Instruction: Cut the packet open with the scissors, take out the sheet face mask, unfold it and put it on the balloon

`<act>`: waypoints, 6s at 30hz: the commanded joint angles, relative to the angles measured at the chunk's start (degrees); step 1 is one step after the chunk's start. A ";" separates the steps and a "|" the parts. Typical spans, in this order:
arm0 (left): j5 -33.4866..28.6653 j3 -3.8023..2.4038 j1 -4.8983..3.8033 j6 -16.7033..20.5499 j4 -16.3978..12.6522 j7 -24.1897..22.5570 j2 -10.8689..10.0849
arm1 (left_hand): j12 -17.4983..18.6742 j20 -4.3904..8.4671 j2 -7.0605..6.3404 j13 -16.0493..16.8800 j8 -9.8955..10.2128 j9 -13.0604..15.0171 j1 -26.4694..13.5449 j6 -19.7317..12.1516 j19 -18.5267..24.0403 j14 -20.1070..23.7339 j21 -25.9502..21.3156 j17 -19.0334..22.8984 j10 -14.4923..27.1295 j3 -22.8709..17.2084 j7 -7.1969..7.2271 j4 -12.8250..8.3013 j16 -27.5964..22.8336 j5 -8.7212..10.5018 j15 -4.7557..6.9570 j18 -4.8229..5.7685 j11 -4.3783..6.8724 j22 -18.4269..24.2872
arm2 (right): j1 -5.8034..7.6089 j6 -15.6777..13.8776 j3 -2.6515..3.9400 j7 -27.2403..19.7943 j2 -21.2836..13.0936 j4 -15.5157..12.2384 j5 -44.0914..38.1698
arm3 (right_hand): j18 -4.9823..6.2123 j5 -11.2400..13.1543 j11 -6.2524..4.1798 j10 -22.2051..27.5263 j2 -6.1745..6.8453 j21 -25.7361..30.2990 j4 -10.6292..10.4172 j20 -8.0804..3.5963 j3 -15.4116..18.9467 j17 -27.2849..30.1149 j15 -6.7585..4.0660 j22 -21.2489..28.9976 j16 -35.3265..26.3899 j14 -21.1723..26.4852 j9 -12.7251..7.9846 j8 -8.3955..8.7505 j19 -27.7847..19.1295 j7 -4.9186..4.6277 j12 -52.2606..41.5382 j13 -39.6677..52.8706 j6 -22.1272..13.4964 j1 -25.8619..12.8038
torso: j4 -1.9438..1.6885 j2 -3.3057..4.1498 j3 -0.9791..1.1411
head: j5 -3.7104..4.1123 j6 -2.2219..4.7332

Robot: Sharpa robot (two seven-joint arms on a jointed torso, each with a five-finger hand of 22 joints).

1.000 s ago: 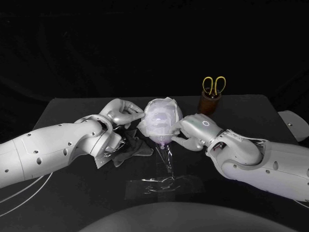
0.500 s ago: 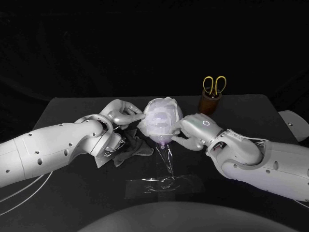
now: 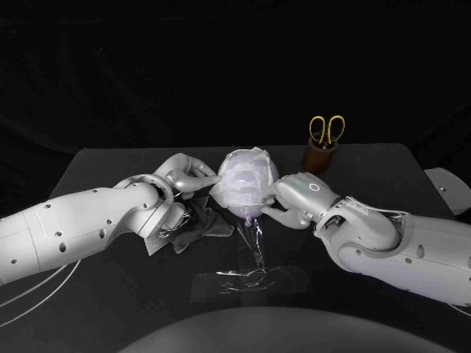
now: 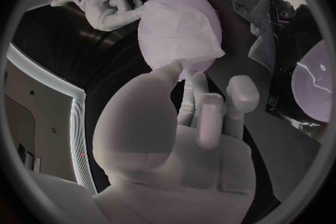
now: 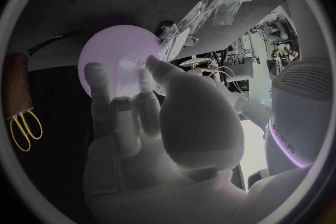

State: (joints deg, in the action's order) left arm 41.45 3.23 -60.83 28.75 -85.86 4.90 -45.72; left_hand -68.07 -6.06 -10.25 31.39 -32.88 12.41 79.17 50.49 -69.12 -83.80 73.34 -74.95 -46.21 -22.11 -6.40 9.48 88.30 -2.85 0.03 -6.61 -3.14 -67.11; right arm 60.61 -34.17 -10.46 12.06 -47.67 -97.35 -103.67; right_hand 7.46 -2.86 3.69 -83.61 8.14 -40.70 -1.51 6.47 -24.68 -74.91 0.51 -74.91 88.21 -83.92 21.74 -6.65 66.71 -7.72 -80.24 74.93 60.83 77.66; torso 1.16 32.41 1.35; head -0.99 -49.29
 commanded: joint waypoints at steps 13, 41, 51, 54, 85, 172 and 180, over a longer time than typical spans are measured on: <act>-0.82 -0.07 -0.07 0.60 0.31 -1.80 0.84 | 1.07 1.00 4.89 0.02 -1.93 1.45 4.70 1.89 -1.80 -2.06 2.04 -6.17 -3.38 -10.07 0.30 -2.09 0.67 0.05 1.17 0.92 1.31 -2.27 | -0.02 0.51 0.02 0.37 0.03 0.07 -0.63 | 1.03 0.10 -0.27 -0.27 -0.04 -0.10 -0.47 -0.16 0.00 -7.56 -0.34 -3.64 0.30 -2.63 -0.07 0.13 0.45 -0.21 -0.39 6.46 -0.07 -0.58 | 0.03 0.06 -0.01 | -0.02 -0.20; -4.84 -0.21 -0.08 7.92 1.37 -5.97 0.76 | -2.22 1.50 0.45 5.97 -3.58 6.63 0.41 2.50 -3.54 -3.04 4.35 -7.88 -8.15 -22.60 0.59 -4.98 0.86 -0.02 1.47 1.44 1.56 -5.02 | -0.02 0.62 0.02 0.44 0.05 0.16 -0.62 | 1.03 0.10 -0.27 -0.27 -0.04 -0.10 -0.47 -0.16 0.00 -7.56 -0.34 -3.64 0.30 -2.63 -0.07 0.13 0.45 -0.21 -0.39 6.46 -0.07 -0.58 | -0.03 0.00 0.04 | -0.16 -0.37; -4.44 -0.22 -0.09 5.38 1.44 -4.12 0.44 | -1.76 1.49 0.02 5.27 -3.49 7.14 -0.42 2.27 -2.86 -2.90 3.94 -7.55 -7.44 -23.50 0.51 -5.05 0.80 -0.03 1.38 1.25 1.40 -4.40 | -0.02 0.66 0.02 0.45 -0.03 0.11 -0.62 | 1.03 0.10 -0.27 -0.27 -0.04 -0.10 -0.47 -0.16 0.00 -7.56 -0.34 -3.64 0.30 -2.63 -0.07 0.13 0.45 -0.21 -0.39 6.46 -0.07 -0.58 | -0.01 -0.02 0.02 | -0.10 -0.42; -4.13 -0.21 -0.09 3.82 1.13 -4.64 0.20 | 0.72 1.31 -2.12 -0.01 -3.07 7.33 -4.19 1.30 -1.46 -2.25 2.92 -6.14 -3.45 -21.43 0.24 -3.20 0.60 -0.27 0.96 0.93 0.80 -3.06 | -0.02 0.66 0.02 0.45 -0.04 0.11 -0.62 | 1.03 0.10 -0.27 -0.27 -0.04 -0.10 -0.47 -0.16 0.00 -7.56 -0.34 -3.64 0.30 -2.63 -0.07 0.13 0.45 -0.21 -0.39 6.46 -0.07 -0.58 | -0.04 -0.02 0.02 | -0.12 -0.39; -4.24 -0.19 -0.08 -3.35 1.56 -5.75 0.33 | 1.54 -0.08 -2.75 -0.28 4.96 3.23 -3.30 -1.66 1.23 -0.57 -0.15 -3.86 -1.63 -5.26 -0.89 -0.13 0.29 0.05 -0.12 0.27 -0.09 -0.24 | -0.02 0.62 0.02 0.48 -0.06 0.11 -0.62 | 1.03 0.11 -0.29 -0.25 -0.02 -0.04 -0.67 -0.17 0.06 -7.52 -0.35 -3.63 0.29 -2.62 -0.09 0.13 0.46 -0.18 -0.33 6.42 -0.06 -0.67 | -0.01 -0.01 0.02 | -0.11 -0.41; -18.71 -0.58 -0.04 4.75 -0.48 -8.83 -1.21 | -4.01 1.77 1.92 13.18 1.88 5.90 2.46 6.37 -3.31 -3.06 3.47 -8.06 -15.48 -11.95 1.26 -4.45 0.86 0.04 2.42 1.36 2.72 -4.75 | -0.02 0.58 0.03 0.57 0.03 0.67 -0.56 | 1.04 0.11 -0.29 -0.31 -0.06 0.04 -1.02 -0.19 0.15 -7.54 -0.36 -3.61 0.28 -2.64 -0.10 0.13 0.48 -0.18 -0.37 6.46 -0.04 -0.87 | 0.02 -0.02 0.02 | -0.31 -0.71; -17.92 -0.81 -0.05 4.90 -0.01 -8.68 -1.08 | -3.94 1.79 1.91 13.05 1.87 5.96 2.44 6.34 -3.31 -3.07 3.48 -8.09 -15.41 -12.07 1.26 -4.50 0.86 0.04 2.43 1.36 2.71 -4.75 | -0.02 0.59 0.03 0.62 0.02 0.68 -0.56 | 1.04 0.11 -0.29 -0.31 -0.06 0.04 -1.02 -0.19 0.15 -7.54 -0.36 -3.61 0.28 -2.64 -0.10 0.13 0.48 -0.18 -0.37 6.46 -0.04 -0.87 | 0.00 -0.01 0.03 | -0.29 -0.71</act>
State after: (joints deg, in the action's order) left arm 23.57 2.52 -60.81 32.98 -85.85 -2.82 -46.93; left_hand -72.04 -4.62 -8.84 44.50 -30.81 15.19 81.47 56.67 -72.39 -83.94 76.66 -74.94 -60.15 -33.85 -5.23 4.82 88.85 -2.61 2.03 -5.67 -1.52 -71.82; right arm 60.60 -34.17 -10.46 12.09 -47.65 -96.83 -103.65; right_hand 7.40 -2.86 3.48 -83.81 8.13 -40.70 -2.23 6.27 -24.59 -74.90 0.53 -74.91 88.19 -83.90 21.71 -6.89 66.91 -7.66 -80.42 74.91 60.90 77.19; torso 1.16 32.40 1.38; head -1.30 -50.01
